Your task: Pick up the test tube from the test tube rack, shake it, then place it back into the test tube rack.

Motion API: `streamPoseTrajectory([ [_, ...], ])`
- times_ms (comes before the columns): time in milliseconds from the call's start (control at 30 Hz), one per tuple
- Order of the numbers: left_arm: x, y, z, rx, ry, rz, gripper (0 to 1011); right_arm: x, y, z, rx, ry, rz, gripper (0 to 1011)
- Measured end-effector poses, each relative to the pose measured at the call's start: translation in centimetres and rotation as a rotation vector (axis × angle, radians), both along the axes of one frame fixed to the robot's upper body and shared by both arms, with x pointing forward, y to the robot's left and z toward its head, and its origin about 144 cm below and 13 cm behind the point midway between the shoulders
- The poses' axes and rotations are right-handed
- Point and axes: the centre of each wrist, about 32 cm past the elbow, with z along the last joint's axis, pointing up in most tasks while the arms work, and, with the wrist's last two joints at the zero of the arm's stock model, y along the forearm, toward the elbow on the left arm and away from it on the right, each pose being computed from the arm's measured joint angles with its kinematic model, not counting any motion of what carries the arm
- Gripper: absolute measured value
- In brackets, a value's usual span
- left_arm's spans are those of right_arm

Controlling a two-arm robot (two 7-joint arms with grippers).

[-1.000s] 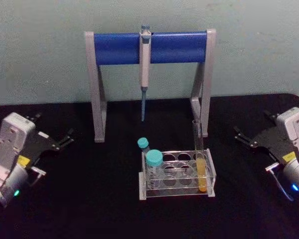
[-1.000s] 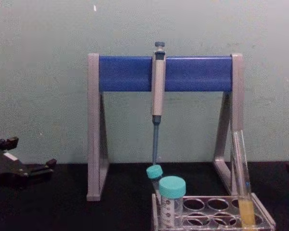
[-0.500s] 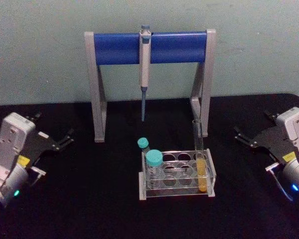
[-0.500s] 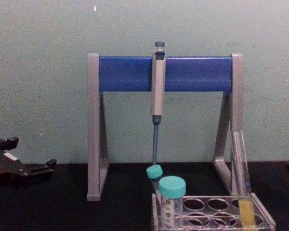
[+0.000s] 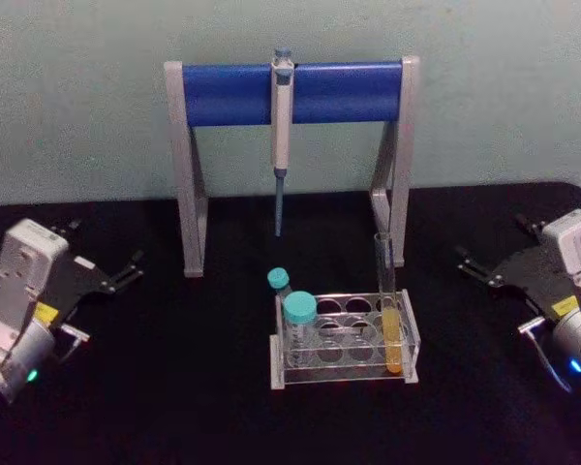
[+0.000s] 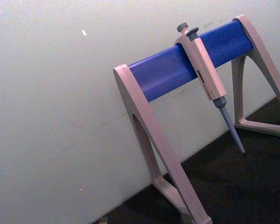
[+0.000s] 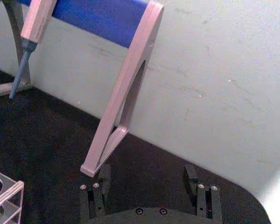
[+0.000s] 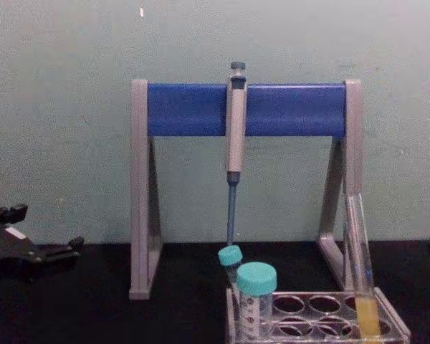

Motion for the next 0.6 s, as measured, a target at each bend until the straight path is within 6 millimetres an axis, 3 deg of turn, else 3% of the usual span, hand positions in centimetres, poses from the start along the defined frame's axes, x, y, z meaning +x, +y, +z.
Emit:
streamPoseTrajectory([
  [600, 0.0, 0.0, 0.0, 0.0, 0.0, 0.0, 1001, -2.8, -1.2, 1.4, 0.151, -0.037, 0.13, 1000],
])
